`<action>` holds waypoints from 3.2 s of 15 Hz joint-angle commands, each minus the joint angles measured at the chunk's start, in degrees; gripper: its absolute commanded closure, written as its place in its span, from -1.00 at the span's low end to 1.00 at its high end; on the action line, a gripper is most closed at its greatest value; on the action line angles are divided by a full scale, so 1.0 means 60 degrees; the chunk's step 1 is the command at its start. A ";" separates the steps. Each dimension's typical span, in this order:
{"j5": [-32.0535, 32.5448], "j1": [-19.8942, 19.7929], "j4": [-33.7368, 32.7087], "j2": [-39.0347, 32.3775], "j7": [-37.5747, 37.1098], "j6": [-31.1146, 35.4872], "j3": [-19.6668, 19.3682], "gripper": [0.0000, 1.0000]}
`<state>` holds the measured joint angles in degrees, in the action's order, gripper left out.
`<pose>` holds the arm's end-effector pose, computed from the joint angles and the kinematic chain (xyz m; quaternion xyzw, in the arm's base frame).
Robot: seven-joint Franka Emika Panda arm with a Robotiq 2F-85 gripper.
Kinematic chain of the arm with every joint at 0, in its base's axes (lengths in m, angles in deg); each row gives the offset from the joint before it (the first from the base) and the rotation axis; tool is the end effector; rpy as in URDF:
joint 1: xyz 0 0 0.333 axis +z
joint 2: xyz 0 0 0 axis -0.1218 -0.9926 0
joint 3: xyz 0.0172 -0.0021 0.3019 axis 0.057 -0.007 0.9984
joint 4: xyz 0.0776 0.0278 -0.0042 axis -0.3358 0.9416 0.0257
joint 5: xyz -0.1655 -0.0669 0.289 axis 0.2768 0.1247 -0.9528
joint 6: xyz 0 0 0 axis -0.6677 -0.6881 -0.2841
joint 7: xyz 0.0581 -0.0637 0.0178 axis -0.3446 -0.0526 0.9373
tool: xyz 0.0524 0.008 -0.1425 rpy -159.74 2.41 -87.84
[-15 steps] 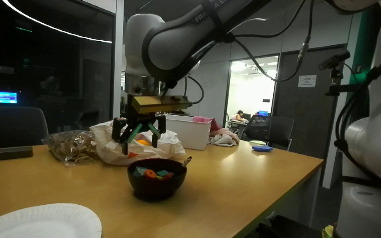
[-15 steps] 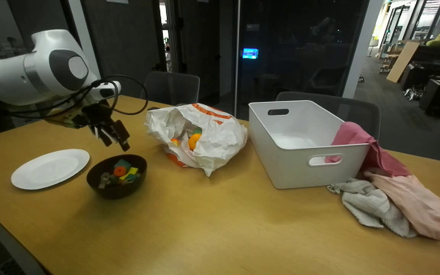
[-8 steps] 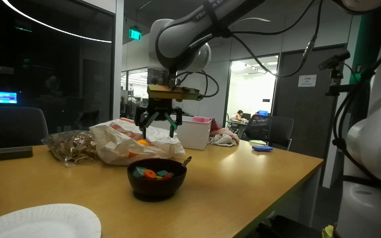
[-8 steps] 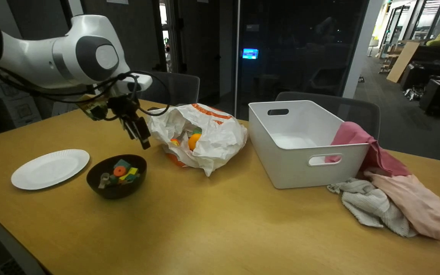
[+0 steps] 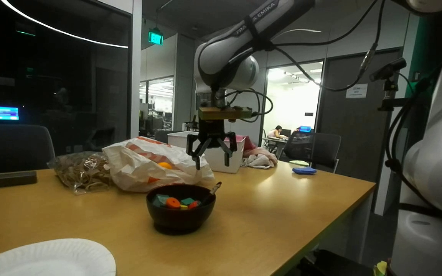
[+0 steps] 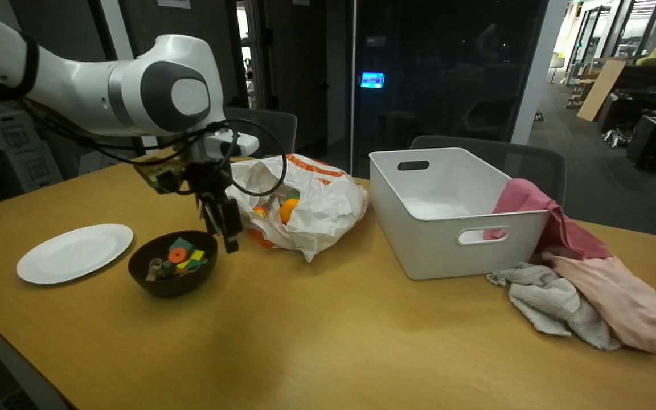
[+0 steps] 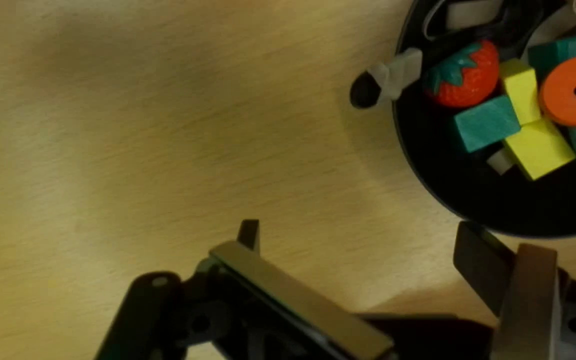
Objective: Remove the blocks and ring from the white plate and put them in the black bowl.
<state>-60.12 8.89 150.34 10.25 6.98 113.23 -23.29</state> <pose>0.4434 0.0341 0.3765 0.9693 -0.2410 -0.0191 0.0457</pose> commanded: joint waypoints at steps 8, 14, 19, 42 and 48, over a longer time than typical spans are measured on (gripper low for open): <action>-0.2327 -0.0088 0.0278 -0.0116 0.4454 -0.1188 -0.0439 -1.00; -0.2804 -0.0046 0.0418 -0.0189 0.5566 -0.1325 -0.0456 -1.00; -0.2907 -0.0026 0.0540 -0.0233 0.6096 -0.1166 -0.0434 -0.63; -0.3604 0.0138 0.0682 0.0743 0.7032 -0.0340 -0.0362 0.80; -0.3375 0.0104 0.0691 0.1626 0.6714 0.0312 -0.0360 0.80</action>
<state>-80.62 9.44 153.55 16.40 48.10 112.50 -25.31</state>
